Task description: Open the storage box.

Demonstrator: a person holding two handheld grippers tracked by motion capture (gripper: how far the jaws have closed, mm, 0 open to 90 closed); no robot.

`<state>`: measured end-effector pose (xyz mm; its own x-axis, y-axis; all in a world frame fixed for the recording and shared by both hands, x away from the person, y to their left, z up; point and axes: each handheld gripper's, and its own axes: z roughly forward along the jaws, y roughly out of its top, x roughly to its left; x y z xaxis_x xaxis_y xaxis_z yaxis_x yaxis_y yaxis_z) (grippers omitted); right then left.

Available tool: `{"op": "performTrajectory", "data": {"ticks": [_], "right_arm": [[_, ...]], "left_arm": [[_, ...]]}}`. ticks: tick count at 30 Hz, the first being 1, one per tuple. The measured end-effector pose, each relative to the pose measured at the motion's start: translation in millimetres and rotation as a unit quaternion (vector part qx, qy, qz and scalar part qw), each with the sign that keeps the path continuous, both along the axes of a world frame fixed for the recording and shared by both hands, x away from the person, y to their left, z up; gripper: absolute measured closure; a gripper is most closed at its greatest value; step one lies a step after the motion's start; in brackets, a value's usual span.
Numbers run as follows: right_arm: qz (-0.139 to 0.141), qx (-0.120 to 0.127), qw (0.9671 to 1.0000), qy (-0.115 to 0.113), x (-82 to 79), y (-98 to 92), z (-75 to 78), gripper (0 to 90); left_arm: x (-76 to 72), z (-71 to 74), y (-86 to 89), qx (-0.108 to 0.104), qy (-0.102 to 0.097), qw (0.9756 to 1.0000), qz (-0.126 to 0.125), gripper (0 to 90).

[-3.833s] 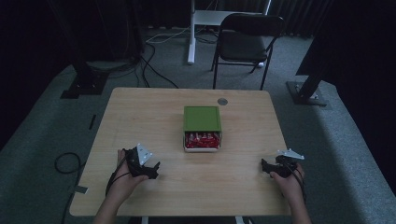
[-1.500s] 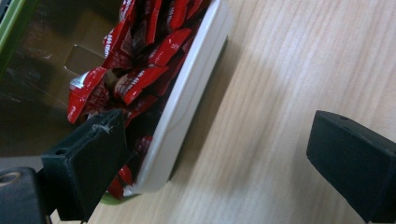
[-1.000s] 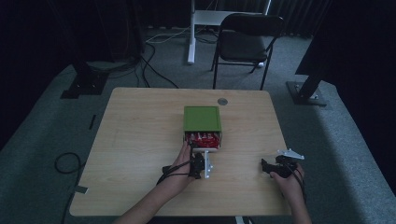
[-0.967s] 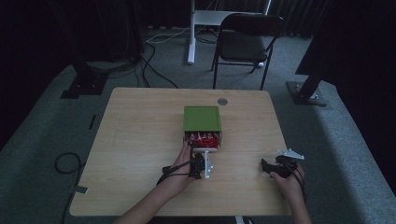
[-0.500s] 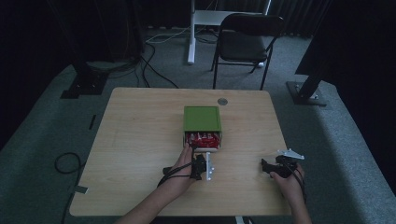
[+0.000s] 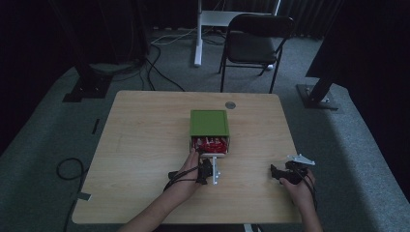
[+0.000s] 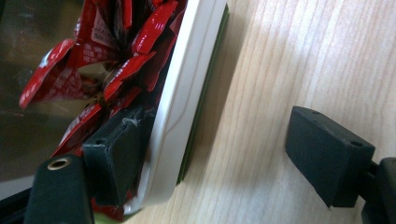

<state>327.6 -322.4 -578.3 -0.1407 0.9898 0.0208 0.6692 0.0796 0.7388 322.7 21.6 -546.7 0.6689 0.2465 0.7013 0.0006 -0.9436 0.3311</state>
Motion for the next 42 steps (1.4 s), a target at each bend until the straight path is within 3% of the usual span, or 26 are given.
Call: {"op": "performTrajectory", "data": {"ticks": [6, 8, 10, 15, 19, 27, 31, 42], "right_arm": [[0.0, 0.0, 1.0, 0.0, 0.0, 0.0, 0.0, 12.5], [0.0, 0.0, 1.0, 0.0, 0.0, 0.0, 0.0, 12.4], [0.0, 0.0, 1.0, 0.0, 0.0, 0.0, 0.0, 12.5], [0.0, 0.0, 1.0, 0.0, 0.0, 0.0, 0.0, 12.5], [0.0, 0.0, 1.0, 0.0, 0.0, 0.0, 0.0, 12.5], [0.0, 0.0, 1.0, 0.0, 0.0, 0.0, 0.0, 12.5], [0.0, 0.0, 1.0, 0.0, 0.0, 0.0, 0.0, 12.5], [0.0, 0.0, 1.0, 0.0, 0.0, 0.0, 0.0, 12.5]], "left_arm": [[2.0, -2.9, -3.4, 0.025, -0.029, 0.9992, -0.011, 33.2], [3.8, -3.7, -3.2, 0.049, -0.046, 0.9976, -0.018, 42.1], [4.1, -5.7, -4.3, 0.066, -0.059, 0.9959, -0.019, 44.4], [7.7, -10.5, -6.7, 0.092, -0.085, 0.9919, -0.021, 52.8], [10.8, -14.7, -9.4, 0.089, -0.092, 0.9917, -0.013, 53.9], [15.6, -18.4, -12.0, 0.102, -0.121, 0.9874, 0.0, 64.0], [16.8, -20.1, -13.3, 0.107, -0.121, 0.9869, 0.003, 67.3], [16.4, -14.5, -13.3, 0.098, -0.104, 0.9897, 0.004, 69.3]]}}
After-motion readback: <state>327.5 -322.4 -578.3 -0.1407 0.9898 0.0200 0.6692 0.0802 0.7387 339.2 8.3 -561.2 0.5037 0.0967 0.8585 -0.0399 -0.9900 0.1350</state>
